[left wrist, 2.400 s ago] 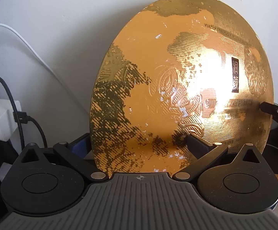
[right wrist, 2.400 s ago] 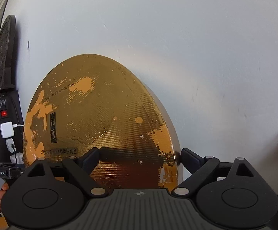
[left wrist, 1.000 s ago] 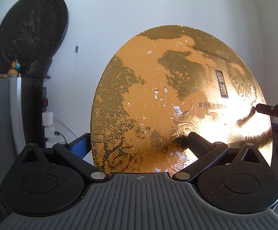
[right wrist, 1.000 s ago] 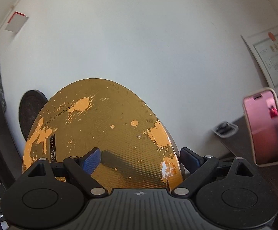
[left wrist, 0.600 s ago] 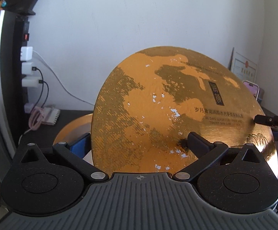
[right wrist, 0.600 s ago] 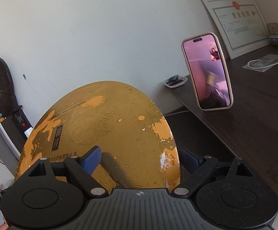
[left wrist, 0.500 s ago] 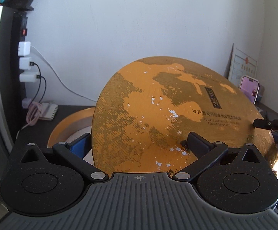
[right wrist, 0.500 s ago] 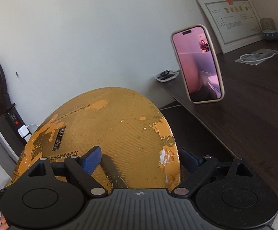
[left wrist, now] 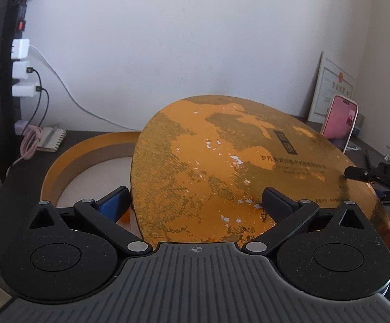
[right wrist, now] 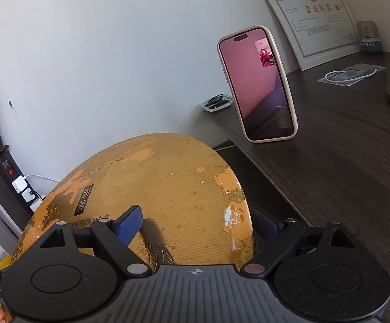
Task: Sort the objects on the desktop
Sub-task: 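Lift the gold lid with both grippers and tilt it over the box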
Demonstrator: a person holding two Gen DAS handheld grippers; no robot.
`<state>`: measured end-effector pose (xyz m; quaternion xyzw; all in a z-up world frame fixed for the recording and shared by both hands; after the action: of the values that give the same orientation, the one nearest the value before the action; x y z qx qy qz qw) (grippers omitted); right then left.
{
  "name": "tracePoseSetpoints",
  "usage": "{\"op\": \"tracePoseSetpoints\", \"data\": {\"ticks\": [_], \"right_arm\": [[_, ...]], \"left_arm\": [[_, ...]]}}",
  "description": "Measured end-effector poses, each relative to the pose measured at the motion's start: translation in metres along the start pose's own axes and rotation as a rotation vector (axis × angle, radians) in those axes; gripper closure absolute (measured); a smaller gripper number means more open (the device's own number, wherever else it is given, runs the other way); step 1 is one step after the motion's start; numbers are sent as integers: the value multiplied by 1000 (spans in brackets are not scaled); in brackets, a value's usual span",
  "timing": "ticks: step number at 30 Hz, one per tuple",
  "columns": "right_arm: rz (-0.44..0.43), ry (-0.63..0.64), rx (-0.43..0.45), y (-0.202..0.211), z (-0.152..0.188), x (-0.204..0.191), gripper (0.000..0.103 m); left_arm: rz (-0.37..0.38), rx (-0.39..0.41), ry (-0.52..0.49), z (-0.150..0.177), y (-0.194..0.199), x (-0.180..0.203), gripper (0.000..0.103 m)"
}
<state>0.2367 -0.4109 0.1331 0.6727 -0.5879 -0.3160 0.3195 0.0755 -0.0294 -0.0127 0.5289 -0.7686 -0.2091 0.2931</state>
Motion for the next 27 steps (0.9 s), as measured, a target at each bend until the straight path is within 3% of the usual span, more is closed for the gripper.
{"op": "tracePoseSetpoints", "data": {"ticks": [10,27], "right_arm": [[-12,19,2,-9,-5,-9,13],[-136,114,-55,-82,-22,-97,13]], "left_arm": [[-4,12,-4,-2,-5,3,1],[-140,72,86,-31,-8,-71,1]]}}
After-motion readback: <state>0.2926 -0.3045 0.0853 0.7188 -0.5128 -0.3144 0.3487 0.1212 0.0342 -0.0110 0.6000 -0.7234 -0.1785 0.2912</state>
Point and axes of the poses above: each gripper's, at about its wrist camera, not at the fingertips, and y roughly against the way its jaws point, x to its right, z to its underside, the point moved 10 cm from there along -y, roughly the way its jaws point, and after that the axes turned 13 degrees about -x, right-handed, at the moved point
